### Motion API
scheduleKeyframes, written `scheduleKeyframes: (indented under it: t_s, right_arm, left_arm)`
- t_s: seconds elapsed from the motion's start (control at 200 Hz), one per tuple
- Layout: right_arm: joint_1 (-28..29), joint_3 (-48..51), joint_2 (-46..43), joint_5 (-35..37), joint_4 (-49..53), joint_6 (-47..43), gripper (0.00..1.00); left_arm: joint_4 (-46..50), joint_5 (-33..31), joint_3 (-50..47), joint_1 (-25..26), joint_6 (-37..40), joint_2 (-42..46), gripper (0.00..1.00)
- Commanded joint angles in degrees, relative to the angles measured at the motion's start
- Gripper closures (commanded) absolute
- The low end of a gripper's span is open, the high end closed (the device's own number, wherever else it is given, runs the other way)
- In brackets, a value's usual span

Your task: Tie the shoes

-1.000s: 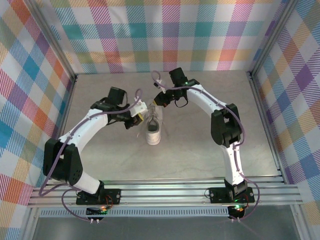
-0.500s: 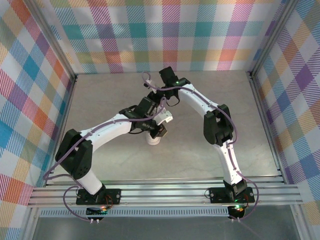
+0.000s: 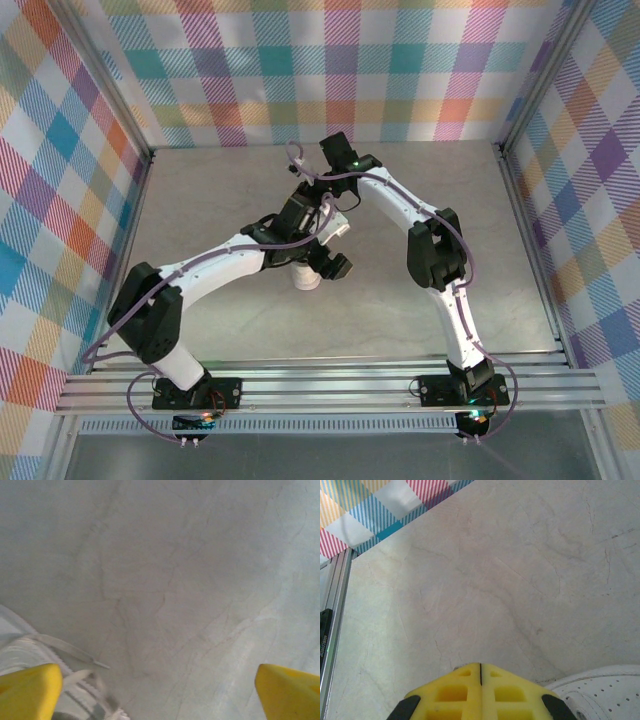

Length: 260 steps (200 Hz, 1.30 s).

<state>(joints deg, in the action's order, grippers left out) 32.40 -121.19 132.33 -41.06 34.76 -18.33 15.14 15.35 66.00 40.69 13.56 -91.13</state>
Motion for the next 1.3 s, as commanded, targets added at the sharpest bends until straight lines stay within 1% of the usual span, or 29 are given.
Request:
scheduleKeyframes:
  t_s: [0.0, 0.115, 0.185, 0.215, 0.26, 0.295, 0.35, 0.44, 0.515, 0.565, 0.605, 0.64, 0.73, 0.845, 0.965, 1.07, 1.295]
  right_arm:
    - [0.29, -1.06, -0.11, -2.05, 0.22, -1.05, 0.96]
    - [0.28, -0.57, -0.28, -2.12, 0.00, -1.10, 0.96]
    - [0.28, -0.42, -0.47, -2.08, -0.34, -0.93, 0.96]
    - [0.30, -0.25, -0.57, -1.99, -0.56, -0.76, 0.96]
    - [0.30, -0.13, -0.72, -1.91, -0.98, -0.59, 0.96]
    - [0.33, -0.02, -0.89, -1.92, -1.25, -0.44, 0.96]
    - [0.34, 0.07, -0.94, -1.80, -1.75, -0.15, 0.95]
    - [0.31, -0.02, -1.02, -2.00, -2.28, 0.11, 0.95]
    - [0.31, -0.03, -1.00, -1.98, -2.33, 0.13, 0.95]
    - [0.30, -0.10, -1.10, -2.08, -2.33, 0.13, 0.96]
    - [0.33, -0.04, -1.11, -2.13, -2.32, 0.13, 0.96]
    - [0.38, -0.08, -1.18, -2.16, -2.38, 0.05, 0.96]
    - [0.34, -0.19, -1.20, -2.15, -2.42, 0.13, 0.96]
    - [0.30, -0.21, -1.29, -2.21, -2.33, 0.31, 0.95]
    - [0.37, -0.13, -1.38, -2.03, -1.82, 0.23, 0.95]
    - [0.34, -0.11, -1.55, -1.83, -1.50, 0.37, 0.95]
    - [0.37, -0.06, -1.99, -1.59, -1.52, 1.89, 0.94]
  left_arm:
    - [-3.42, -6.24, -1.25, -0.30, -2.31, 5.36, 0.00]
    - [-4.23, -8.54, -2.72, -1.08, -3.42, 9.22, 0.00]
    - [-4.26, -10.41, -3.74, -2.97, -7.85, 11.44, 0.00]
    - [-3.53, -10.21, -3.94, -4.48, -10.21, 12.12, 0.00]
    - [-1.39, -7.67, -3.60, -7.37, -13.05, 12.63, 0.00]
    - [0.27, -4.08, -3.25, -9.90, -14.34, 12.93, 0.00]
    - [0.36, 0.79, -4.15, -13.36, -16.22, 14.05, 0.00]
    - [-3.39, 1.80, -8.88, -18.34, -21.42, 17.20, 0.00]
    - [-5.30, 6.13, -11.13, -23.63, -25.11, 16.99, 0.00]
    - [-7.24, 9.89, -12.24, -26.39, -26.72, 16.03, 0.07]
    - [-10.00, 12.51, -13.40, -27.65, -27.21, 15.42, 0.13]
    - [-12.63, 14.32, -14.26, -28.16, -27.35, 14.69, 0.16]
    - [-17.66, 17.09, -14.71, -28.63, -27.81, 11.80, 0.21]
    - [-24.32, 18.94, -14.69, -28.97, -29.65, 7.35, 0.28]
    - [-31.24, 21.74, -14.50, -29.93, -33.22, 2.37, 0.39]
    - [-37.63, 23.41, -14.98, -30.63, -36.61, -1.16, 0.46]
    - [-51.09, 26.50, -15.67, -30.76, -43.63, -7.35, 0.54]
